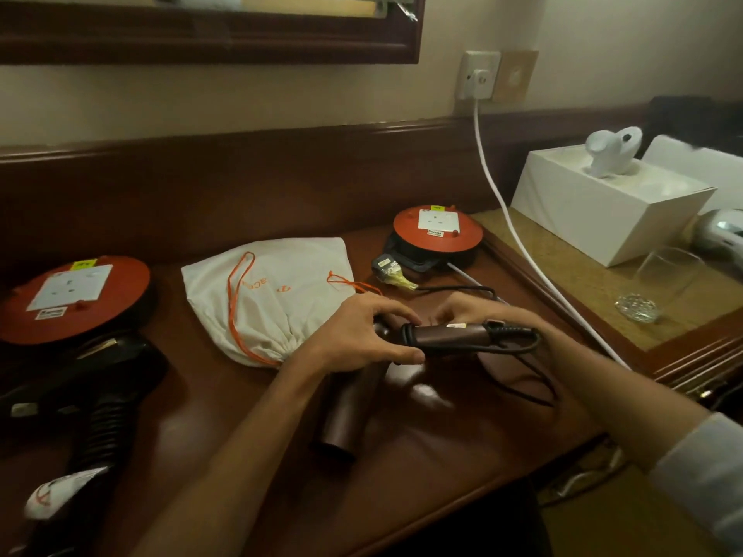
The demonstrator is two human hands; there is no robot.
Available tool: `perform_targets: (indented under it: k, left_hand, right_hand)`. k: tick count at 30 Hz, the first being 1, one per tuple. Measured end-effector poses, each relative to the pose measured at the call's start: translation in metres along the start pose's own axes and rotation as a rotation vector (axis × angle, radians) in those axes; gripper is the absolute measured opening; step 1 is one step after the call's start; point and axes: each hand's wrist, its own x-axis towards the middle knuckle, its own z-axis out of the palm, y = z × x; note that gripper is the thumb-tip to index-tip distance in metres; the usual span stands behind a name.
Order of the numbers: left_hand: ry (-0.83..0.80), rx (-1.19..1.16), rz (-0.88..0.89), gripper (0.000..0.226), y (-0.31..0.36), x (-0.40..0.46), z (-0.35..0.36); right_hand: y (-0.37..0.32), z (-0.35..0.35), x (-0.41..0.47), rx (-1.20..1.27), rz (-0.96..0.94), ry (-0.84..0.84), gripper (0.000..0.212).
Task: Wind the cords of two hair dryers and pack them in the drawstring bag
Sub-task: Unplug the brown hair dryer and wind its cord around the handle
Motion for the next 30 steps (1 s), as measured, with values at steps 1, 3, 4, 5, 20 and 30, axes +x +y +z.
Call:
perform_targets:
  k: [1,3,4,5,20,30]
  left_hand:
    - [0.001,-0.003,-0.011,0.049,0.0,-0.001,0.0]
    - [-0.016,-0.015,-0.051,0.059,-0.001,-0.002,0.0]
    - [-0.037,-0.001,-0.07,0.065,-0.001,-0.003,0.0]
    - [-0.063,0.029,-0.089,0.07,-0.002,-0.003,0.001]
    - [0.009,0.274,-0.053,0.05,0.003,0.002,0.008]
    - [0.042,-0.071,-0.061,0.041,-0.021,-0.009,-0.011]
  right_hand:
    - [-0.02,-0.005,0.005,0.012,-0.015,-0.071,0.019]
    - [-0.053,-0.014,-0.001,-0.025,-0.07,-0.069,0.023]
    - [-0.051,-0.018,0.0,-0.011,-0.066,-0.078,0.03]
    - [-0.055,-0.022,-0.002,0.038,-0.028,-0.136,0.031]
    - [-0.117,-0.003,-0.085,-0.405,-0.077,-0.021,0.014]
    - [-0.079,0.062,-0.127,-0.209,-0.28,0.317,0.021]
